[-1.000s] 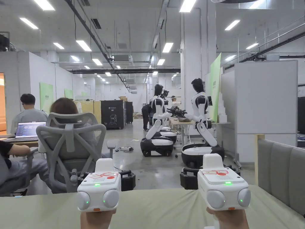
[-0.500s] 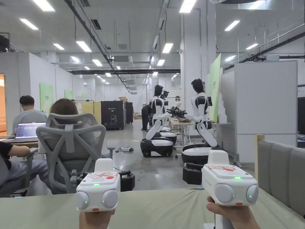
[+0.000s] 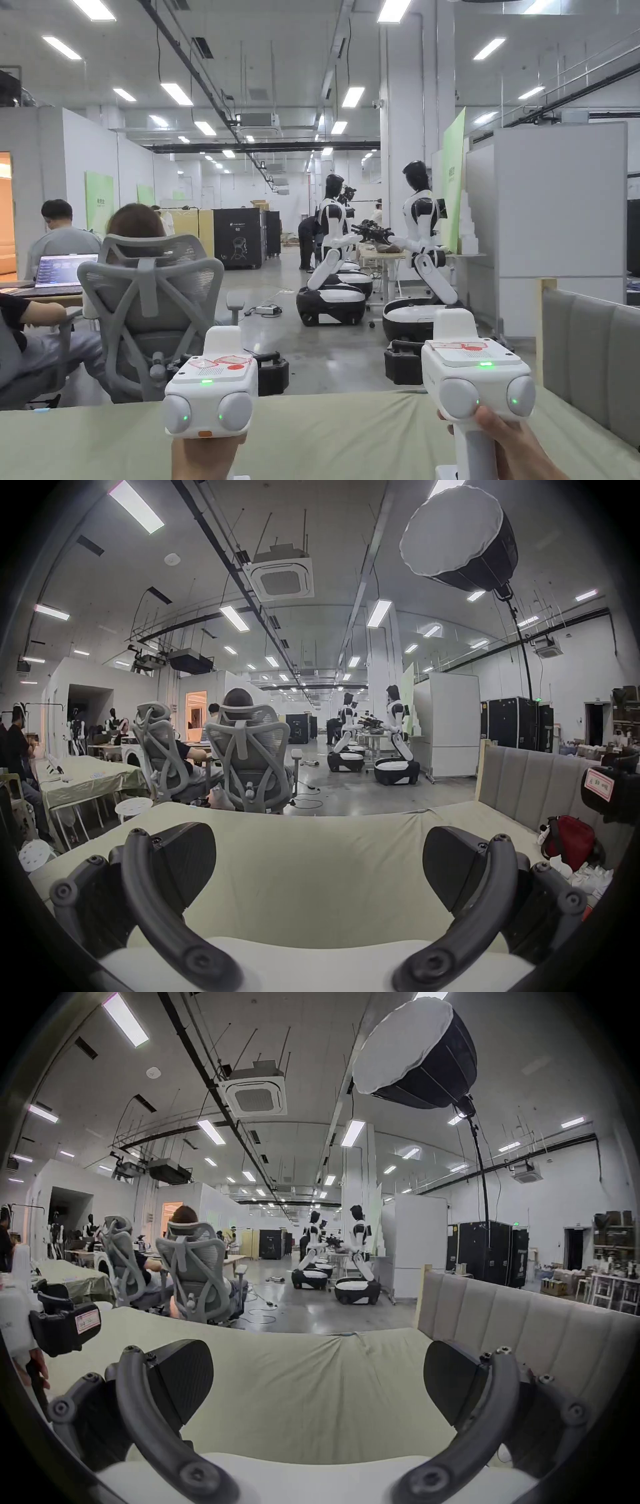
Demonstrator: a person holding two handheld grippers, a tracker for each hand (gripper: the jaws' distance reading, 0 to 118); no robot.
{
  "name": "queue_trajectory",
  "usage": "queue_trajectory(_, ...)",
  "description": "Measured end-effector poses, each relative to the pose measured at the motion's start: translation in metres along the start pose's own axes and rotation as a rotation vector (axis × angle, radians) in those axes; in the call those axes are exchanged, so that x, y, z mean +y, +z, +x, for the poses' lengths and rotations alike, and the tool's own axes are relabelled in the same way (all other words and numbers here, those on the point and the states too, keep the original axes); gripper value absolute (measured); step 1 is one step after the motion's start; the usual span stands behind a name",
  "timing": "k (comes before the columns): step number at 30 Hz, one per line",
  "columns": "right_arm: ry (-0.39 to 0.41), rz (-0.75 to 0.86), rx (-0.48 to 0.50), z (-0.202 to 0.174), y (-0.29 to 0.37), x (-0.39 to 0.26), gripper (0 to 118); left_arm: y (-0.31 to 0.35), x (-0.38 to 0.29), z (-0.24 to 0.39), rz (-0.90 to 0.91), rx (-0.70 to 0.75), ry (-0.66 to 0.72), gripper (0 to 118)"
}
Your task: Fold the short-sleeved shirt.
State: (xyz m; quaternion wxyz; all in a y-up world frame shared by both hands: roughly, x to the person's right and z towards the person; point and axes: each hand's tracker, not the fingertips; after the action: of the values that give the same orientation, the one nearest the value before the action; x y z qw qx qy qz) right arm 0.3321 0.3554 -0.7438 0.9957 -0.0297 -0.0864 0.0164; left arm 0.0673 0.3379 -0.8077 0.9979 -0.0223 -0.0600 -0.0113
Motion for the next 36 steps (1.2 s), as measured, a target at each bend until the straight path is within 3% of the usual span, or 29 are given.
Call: queue_trajectory(36,-0.008,-0.009,-0.025,0.004,-0.003,-0.008,118,-0.004,-0.002,0.006,-0.001,0.004,-0.024,118)
